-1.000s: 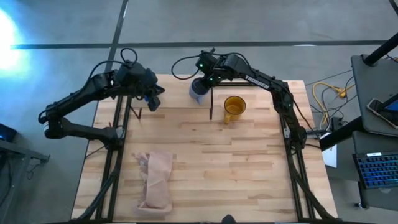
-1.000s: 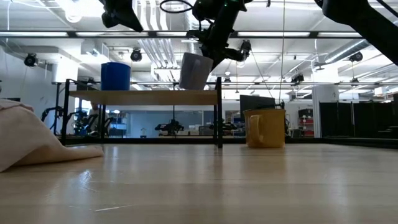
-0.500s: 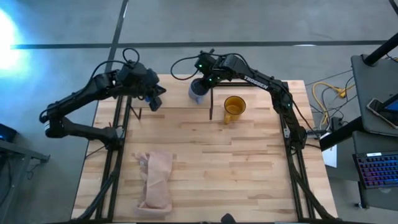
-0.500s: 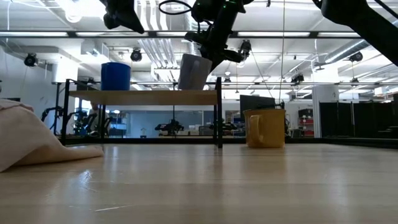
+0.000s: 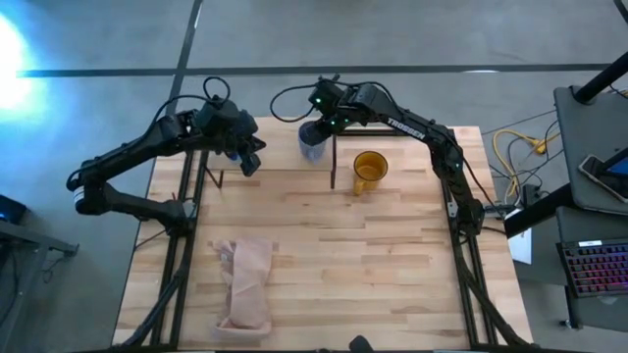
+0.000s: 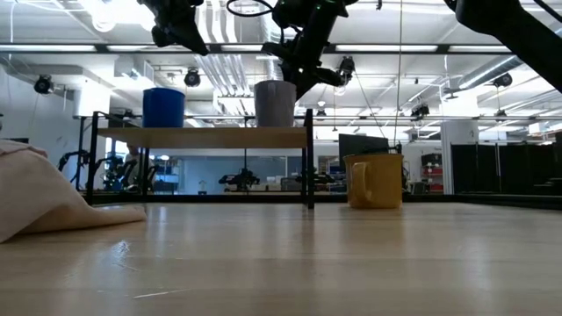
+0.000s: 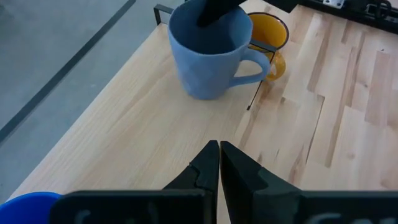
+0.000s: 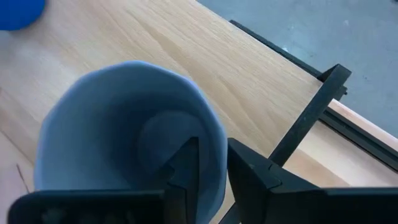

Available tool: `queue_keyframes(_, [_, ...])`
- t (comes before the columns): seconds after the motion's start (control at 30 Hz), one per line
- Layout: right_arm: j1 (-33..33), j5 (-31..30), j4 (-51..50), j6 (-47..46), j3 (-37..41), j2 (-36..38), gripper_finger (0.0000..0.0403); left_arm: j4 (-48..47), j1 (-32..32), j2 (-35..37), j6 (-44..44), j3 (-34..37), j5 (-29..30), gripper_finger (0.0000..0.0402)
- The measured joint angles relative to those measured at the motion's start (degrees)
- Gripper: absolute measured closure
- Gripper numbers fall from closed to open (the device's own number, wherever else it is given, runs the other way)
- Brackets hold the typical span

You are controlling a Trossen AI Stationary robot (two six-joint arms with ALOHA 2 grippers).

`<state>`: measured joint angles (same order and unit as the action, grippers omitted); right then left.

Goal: Stack small to large cups/mugs on shelf
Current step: Put the light blue mug on the shelf

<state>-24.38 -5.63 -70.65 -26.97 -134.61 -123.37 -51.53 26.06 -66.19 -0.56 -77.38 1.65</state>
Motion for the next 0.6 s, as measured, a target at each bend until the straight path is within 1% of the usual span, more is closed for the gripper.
queue_keyframes(0.23, [0.04,0.02,1.80,0.04,0.00,0.02,0.0313,0.02,0.00,0.64,-0.13,0.00,0.00,0.0402])
queue_keyframes(0.6, [-0.02,-0.25,3.51,0.25,0.00,2.84,0.0311,0.14,0.00,0.85,-0.13,0.00,0.02,0.0402])
